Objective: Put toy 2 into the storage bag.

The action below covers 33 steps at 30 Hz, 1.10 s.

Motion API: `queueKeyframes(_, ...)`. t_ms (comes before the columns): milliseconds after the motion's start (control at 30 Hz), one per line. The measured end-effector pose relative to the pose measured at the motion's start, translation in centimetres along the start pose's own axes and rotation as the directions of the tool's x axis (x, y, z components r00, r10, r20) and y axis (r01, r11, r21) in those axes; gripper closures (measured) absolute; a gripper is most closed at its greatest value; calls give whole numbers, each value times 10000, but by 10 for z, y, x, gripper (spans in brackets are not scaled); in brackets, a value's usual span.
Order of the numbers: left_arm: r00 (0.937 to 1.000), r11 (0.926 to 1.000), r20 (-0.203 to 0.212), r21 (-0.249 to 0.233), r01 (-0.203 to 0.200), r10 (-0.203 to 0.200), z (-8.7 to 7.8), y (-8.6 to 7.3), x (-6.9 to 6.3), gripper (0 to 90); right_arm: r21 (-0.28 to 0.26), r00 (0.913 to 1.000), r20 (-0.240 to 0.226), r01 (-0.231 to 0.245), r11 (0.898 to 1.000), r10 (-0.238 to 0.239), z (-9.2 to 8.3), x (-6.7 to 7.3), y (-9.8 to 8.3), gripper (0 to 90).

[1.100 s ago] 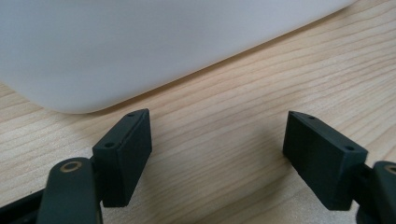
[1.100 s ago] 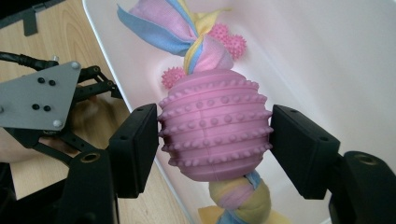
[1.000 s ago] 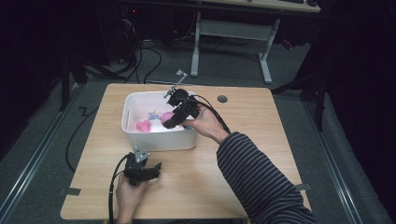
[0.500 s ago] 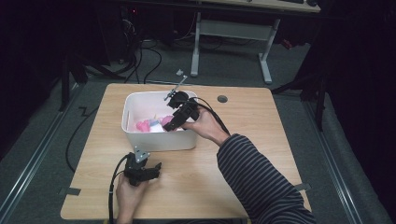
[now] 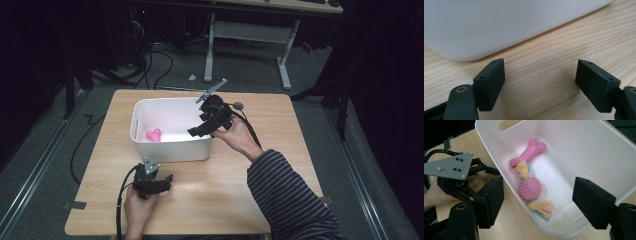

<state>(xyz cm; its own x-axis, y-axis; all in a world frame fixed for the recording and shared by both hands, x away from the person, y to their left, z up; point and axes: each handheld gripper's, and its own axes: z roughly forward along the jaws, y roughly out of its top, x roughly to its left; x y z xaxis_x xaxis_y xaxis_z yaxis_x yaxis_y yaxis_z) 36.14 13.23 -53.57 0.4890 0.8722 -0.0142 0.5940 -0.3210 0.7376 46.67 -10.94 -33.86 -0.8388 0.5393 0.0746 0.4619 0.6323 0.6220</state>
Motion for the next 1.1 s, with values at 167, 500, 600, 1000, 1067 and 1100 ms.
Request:
queueKeyframes(167,10000,10000,-2,-3,-5,5,0,0,0,241,-673,9987,127,-480,9966,489,-23,-11,-18,302)
queueKeyframes(500,10000,10000,7,-18,10,-10,0,0,0,243,-1451,9929,554,-961,9847,1051,-57,-22,-45,322)
queueKeyframes(600,10000,10000,3,-17,15,-15,0,0,0,243,-1540,9912,681,-1023,9828,1138,-65,-26,-52,324)
queueKeyframes(1000,10000,10000,1,-20,14,-14,0,0,0,243,-2217,9802,945,-1500,9635,1743,-96,-33,-75,335)
queueKeyframes(1067,10000,10000,-4,-24,17,-18,0,0,0,243,-2329,9782,981,-1561,9599,1829,-102,-34,-78,338)
queueKeyframes(1100,10000,10000,-4,-24,17,-17,0,0,0,243,-2377,9779,998,-1560,9587,1838,-104,-34,-79,339)
